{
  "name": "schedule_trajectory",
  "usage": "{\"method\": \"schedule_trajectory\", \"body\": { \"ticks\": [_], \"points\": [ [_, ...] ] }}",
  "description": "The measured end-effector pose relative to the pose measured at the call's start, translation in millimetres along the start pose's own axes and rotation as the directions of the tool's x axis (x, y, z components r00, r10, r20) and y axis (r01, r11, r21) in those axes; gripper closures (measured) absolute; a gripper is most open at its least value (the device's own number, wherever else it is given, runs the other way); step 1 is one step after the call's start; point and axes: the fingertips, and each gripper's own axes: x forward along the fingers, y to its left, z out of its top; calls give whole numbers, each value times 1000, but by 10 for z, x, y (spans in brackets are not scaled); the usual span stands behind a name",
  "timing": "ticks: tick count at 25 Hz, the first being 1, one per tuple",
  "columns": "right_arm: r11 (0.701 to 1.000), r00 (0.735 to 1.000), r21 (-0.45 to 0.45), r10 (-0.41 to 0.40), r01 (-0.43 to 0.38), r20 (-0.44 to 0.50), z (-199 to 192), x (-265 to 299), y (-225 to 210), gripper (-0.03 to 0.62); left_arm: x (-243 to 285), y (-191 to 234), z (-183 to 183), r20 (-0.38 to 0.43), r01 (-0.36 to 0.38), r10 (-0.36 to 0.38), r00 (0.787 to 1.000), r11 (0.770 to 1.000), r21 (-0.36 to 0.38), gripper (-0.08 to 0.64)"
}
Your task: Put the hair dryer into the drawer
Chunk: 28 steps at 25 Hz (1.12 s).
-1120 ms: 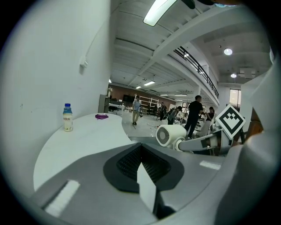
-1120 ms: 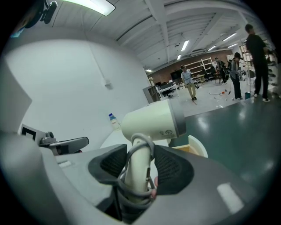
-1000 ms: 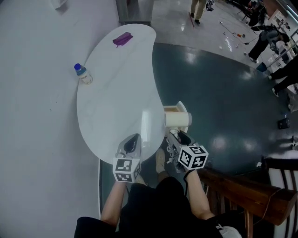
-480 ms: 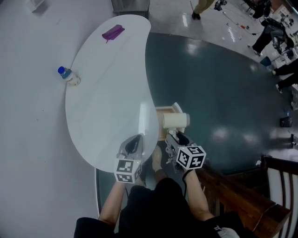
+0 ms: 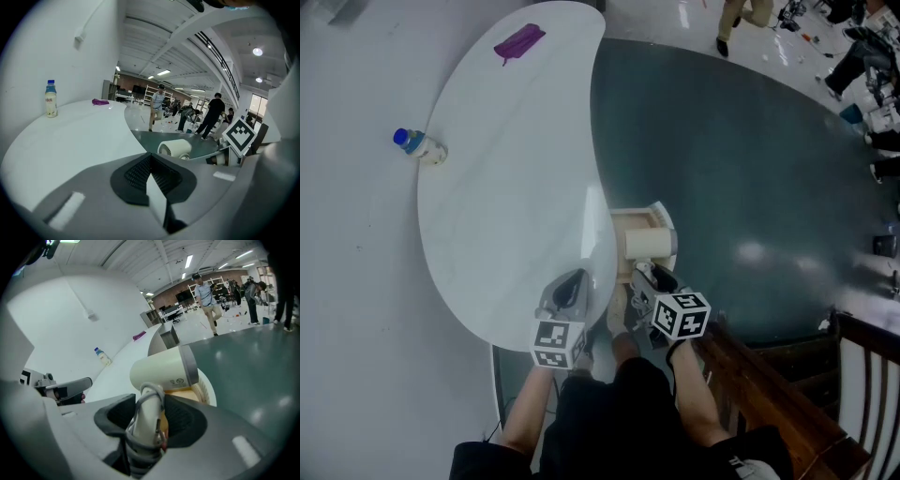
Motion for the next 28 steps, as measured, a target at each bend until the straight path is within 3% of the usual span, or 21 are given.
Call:
{"method": "schedule_trajectory", "body": {
  "ticks": [9, 28],
  "points": [
    [999, 998, 31, 14, -12, -65, -214, 356, -217, 391, 285, 33, -254, -45, -1, 0, 999, 1000, -18, 552],
    [996, 975, 84, -10, 30, -223, -440, 1064, -609, 391, 521, 156, -250, -74, -23, 20, 997, 999, -35, 552]
  ]
}}
